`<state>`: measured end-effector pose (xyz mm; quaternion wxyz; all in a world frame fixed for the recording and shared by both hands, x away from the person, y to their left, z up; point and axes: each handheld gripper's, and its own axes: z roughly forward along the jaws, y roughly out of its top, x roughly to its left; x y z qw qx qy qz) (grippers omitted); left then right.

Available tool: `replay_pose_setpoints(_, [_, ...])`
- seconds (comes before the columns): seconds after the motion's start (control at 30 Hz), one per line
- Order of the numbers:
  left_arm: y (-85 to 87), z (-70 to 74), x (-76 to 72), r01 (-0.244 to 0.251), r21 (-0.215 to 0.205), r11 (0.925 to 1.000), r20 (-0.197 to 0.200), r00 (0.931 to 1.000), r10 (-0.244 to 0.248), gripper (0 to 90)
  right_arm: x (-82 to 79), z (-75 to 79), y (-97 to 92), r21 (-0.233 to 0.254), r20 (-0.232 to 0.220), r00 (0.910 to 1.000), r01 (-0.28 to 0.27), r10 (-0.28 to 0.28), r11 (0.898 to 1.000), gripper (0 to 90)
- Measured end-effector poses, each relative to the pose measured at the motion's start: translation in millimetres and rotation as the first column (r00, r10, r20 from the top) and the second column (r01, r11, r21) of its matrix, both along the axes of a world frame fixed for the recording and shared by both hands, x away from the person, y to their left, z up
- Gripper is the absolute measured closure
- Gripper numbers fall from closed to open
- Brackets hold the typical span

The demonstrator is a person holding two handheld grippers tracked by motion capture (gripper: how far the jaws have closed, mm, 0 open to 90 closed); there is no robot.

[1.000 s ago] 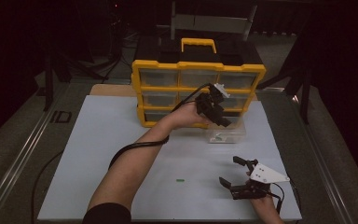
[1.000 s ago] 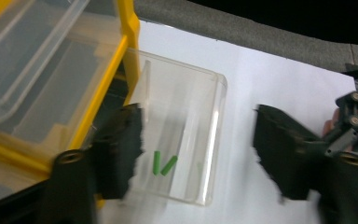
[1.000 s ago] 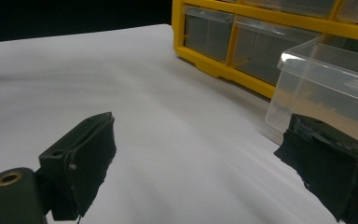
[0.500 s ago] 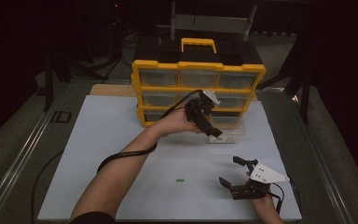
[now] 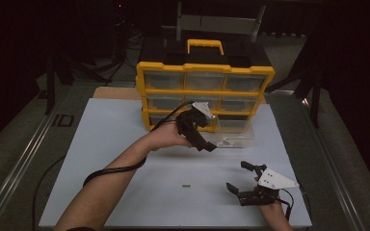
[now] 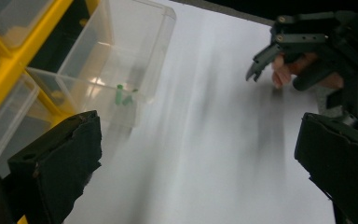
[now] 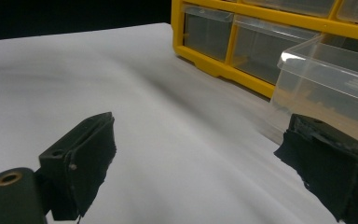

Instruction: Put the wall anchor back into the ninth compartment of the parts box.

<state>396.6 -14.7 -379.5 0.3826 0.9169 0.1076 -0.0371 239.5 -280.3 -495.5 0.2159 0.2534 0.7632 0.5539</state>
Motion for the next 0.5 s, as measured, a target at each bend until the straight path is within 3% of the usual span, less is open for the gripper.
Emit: replay_pose_setpoints(0.5, [29.7,-20.5,-24.0,-0.004,-0.016,0.9999,-0.018,0.9998,0.003,1.4,-0.2,-0.3,1.0,-0.009,-0.001,1.0000,0.005,-0.005,1.000,9.0])
